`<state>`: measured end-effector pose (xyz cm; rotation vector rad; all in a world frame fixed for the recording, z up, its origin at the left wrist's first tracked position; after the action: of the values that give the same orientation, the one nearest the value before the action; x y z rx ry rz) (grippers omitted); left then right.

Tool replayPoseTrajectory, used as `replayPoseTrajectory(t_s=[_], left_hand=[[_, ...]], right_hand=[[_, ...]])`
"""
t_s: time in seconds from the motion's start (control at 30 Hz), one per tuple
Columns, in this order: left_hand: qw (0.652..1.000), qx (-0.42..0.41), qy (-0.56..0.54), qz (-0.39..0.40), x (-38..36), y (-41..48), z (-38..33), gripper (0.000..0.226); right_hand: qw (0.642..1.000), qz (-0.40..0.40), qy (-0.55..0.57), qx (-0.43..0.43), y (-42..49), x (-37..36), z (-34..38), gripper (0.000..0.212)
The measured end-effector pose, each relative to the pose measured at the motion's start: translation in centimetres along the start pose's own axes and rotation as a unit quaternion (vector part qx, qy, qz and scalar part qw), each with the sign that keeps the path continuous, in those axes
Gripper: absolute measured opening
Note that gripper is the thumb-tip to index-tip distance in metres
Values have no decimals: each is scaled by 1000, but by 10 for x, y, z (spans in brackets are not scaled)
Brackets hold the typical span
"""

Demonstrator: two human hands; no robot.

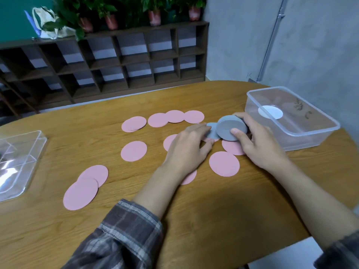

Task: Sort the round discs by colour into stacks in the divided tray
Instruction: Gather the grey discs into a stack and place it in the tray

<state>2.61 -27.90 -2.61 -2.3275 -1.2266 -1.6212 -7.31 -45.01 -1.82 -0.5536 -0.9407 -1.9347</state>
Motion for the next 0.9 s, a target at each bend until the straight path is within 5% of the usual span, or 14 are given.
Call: replayPoseTrajectory(t_s=[0.3, 0.57, 0.9], left_hand=[[998, 39, 49, 5, 3, 0, 5, 43], [995, -71, 69, -30, 11, -11, 7, 33], [985, -93, 67, -132, 22, -16, -1, 14]], right_hand=[[1000, 14, -5, 6, 4, -6, -5, 25], [999, 18, -25, 21, 3, -7, 0, 27], [999, 7, -7, 39, 2, -7, 8, 27]])
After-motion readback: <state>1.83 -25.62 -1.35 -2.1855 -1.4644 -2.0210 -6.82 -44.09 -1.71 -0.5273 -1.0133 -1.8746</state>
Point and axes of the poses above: each hand's wrist, its own y-axis towards the middle knuckle, its own x-axis out of the back of the hand, z = x × y, the point moved 4 cm from there along y, towards the middle knuckle
